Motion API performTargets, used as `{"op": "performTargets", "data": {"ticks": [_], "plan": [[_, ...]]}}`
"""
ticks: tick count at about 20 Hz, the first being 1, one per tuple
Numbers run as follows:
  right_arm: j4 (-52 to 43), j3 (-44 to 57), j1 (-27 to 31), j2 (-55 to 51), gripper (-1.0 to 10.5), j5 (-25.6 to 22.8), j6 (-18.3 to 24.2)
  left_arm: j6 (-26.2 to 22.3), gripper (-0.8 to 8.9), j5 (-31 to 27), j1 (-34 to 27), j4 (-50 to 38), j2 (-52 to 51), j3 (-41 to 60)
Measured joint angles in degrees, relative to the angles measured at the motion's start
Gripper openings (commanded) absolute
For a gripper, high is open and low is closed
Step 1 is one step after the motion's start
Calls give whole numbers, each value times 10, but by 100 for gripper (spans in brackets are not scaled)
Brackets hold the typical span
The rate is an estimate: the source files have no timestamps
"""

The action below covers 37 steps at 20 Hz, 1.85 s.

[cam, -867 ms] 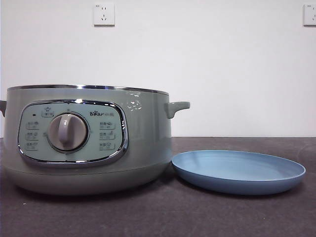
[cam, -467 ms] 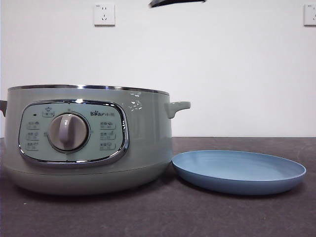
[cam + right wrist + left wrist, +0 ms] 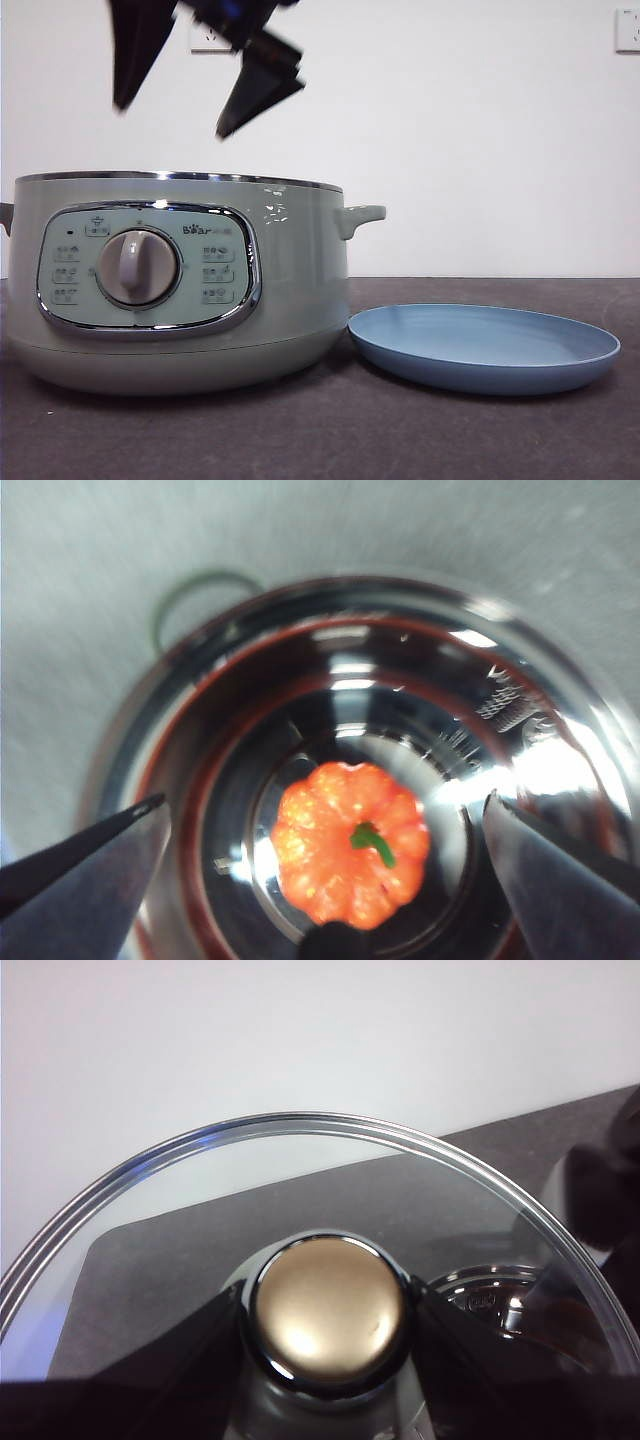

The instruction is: Take the pumpkin out from the steamer,put the pumpkin in the blue plate,close the lid

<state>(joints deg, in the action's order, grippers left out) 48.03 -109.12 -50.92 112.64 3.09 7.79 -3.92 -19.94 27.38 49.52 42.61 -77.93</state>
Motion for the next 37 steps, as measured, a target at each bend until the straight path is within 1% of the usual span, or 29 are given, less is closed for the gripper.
{"op": "performTargets", "data": {"ticks": [6, 10, 12, 13, 14, 15, 18, 20, 22, 24, 28, 30, 34, 37], "plan": [[2, -1, -4, 80, 599, -6, 17, 0, -9, -5, 0, 16, -1, 0], [3, -1, 7, 113, 580, -5, 19, 0, -9, -5, 0, 17, -1, 0], [2, -1, 17, 116, 366, -5, 19, 0, -9, -5, 0, 19, -1, 0], [2, -1, 22, 116, 234, -5, 19, 0, -9, -5, 0, 19, -1, 0], [2, -1, 26, 116, 65, -3, 19, 0, -9, -5, 0, 20, -1, 0], [2, -2, 28, 116, -14, 3, 20, 0, -9, -5, 0, 21, -1, 0], [11, -2, 29, 113, -11, 12, 21, 0, -9, -5, 0, 28, -1, 0], [42, -2, 29, 86, -11, 12, 21, 0, -9, -5, 0, 28, -1, 0], [79, -2, 32, 10, -11, 10, 22, 0, -9, -5, 0, 28, 4, 0], [133, -2, 47, -73, -11, 10, 24, 0, -9, -4, 0, 26, 9, 0], [239, -3, 132, -199, -12, 9, 24, 0, -9, -1, 0, 14, 17, 0], [297, -2, 174, -242, -12, 9, 14, 0, -9, 20, 0, 14, 18, 0], [297, 0, 245, -315, -12, 9, -15, 0, -9, 35, 1, -4, 19, 0], [297, 66, 276, -377, -12, 8, -26, 0, -9, 40, 1, -12, 18, 0]]}}
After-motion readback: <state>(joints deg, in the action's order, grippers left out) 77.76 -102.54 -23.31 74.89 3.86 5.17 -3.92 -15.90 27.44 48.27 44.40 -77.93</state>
